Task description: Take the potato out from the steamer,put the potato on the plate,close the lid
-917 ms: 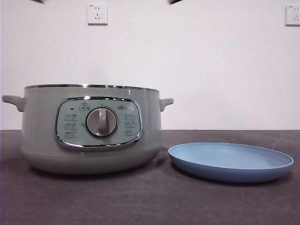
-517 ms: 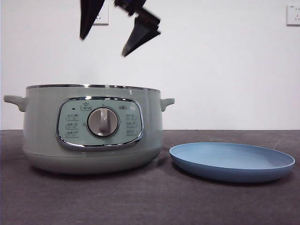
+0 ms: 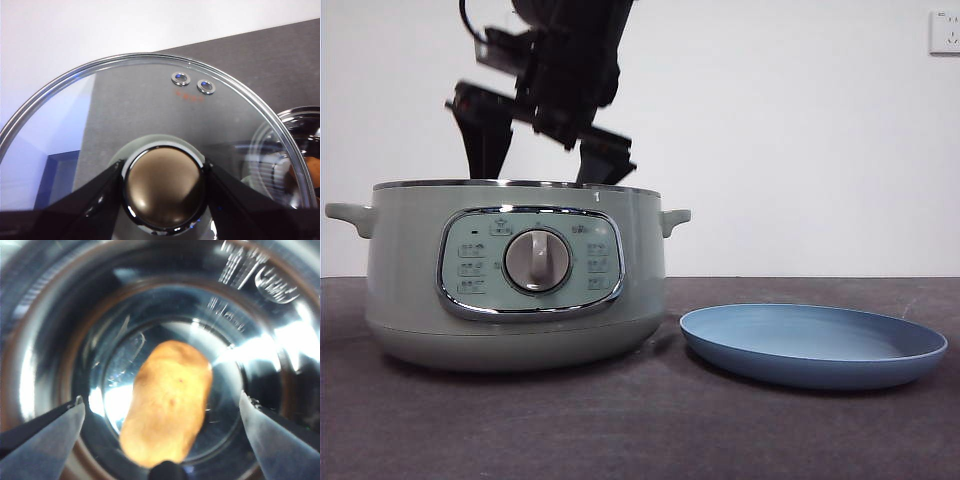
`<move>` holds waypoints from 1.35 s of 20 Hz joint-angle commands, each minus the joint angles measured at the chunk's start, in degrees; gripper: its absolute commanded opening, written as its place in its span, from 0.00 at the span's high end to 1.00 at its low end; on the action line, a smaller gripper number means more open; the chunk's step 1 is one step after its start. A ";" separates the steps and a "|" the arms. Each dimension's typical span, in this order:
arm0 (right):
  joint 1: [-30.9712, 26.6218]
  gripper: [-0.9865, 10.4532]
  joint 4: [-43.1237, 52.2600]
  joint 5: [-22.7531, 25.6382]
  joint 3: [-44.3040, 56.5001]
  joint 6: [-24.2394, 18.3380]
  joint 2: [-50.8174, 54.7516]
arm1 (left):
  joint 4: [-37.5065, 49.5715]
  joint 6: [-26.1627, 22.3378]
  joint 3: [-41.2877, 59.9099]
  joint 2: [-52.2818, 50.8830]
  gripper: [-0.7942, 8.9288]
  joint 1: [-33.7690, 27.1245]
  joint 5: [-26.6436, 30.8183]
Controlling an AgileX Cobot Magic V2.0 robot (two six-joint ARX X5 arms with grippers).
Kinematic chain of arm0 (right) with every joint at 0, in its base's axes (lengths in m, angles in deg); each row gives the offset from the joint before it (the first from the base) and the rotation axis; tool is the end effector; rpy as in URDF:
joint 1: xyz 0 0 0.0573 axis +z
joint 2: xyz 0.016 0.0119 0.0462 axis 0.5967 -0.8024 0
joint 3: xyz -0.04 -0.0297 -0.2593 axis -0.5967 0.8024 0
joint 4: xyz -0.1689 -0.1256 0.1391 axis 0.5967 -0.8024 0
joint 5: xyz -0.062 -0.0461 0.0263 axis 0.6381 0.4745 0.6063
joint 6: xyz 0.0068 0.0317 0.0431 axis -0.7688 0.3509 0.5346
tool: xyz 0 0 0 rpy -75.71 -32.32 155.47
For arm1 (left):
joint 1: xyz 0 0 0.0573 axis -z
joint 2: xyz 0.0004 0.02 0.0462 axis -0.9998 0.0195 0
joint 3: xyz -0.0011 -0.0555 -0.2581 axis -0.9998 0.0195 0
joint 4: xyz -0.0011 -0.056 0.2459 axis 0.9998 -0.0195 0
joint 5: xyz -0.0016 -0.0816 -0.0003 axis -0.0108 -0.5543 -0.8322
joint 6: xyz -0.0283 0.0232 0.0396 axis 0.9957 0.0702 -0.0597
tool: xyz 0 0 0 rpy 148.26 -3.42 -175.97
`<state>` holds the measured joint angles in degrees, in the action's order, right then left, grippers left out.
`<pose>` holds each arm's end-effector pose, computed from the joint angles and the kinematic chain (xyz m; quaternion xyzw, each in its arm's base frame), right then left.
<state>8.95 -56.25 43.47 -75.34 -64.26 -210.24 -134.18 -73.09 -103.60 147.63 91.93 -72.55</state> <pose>0.3367 0.3467 0.2666 -0.2140 0.4815 0.3755 0.7625 0.1411 -0.0018 0.5162 0.0997 0.2765 0.0502 0.9545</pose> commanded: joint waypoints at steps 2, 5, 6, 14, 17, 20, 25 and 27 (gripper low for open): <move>0.17 0.47 0.26 0.17 0.02 -0.24 -3.21 | -3.28 0.35 -0.74 -0.55 0.93 0.00 0.17; 0.17 0.76 0.24 0.00 0.02 -0.76 -3.30 | -3.26 0.35 -0.74 -0.55 0.93 0.00 0.15; 0.17 0.88 0.13 -0.04 0.02 -1.40 -3.30 | -3.28 0.35 -0.74 -0.55 0.93 0.00 0.15; -0.70 0.92 -11.02 1.81 -11.87 -1.88 3.61 | -2.73 0.33 -0.74 1.62 0.93 0.00 -7.58; -2.78 0.92 -14.71 9.73 -13.05 -0.70 13.99 | 0.20 0.00 -0.74 5.90 0.93 0.00 -18.38; -5.77 0.92 -17.20 13.90 -13.03 1.66 20.81 | 4.79 -0.20 -0.74 9.68 0.93 0.17 -31.12; -13.79 0.92 -17.57 13.62 -12.63 5.64 24.30 | 8.57 -1.25 -0.74 13.27 0.93 2.69 -37.29; -17.66 0.92 -17.59 12.41 -10.73 6.27 24.30 | 9.05 -1.40 -0.74 13.97 0.93 3.87 -37.29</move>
<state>-8.60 -72.62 55.73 -86.72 -59.21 -185.12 -127.76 -73.79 -103.60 162.10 95.65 -108.90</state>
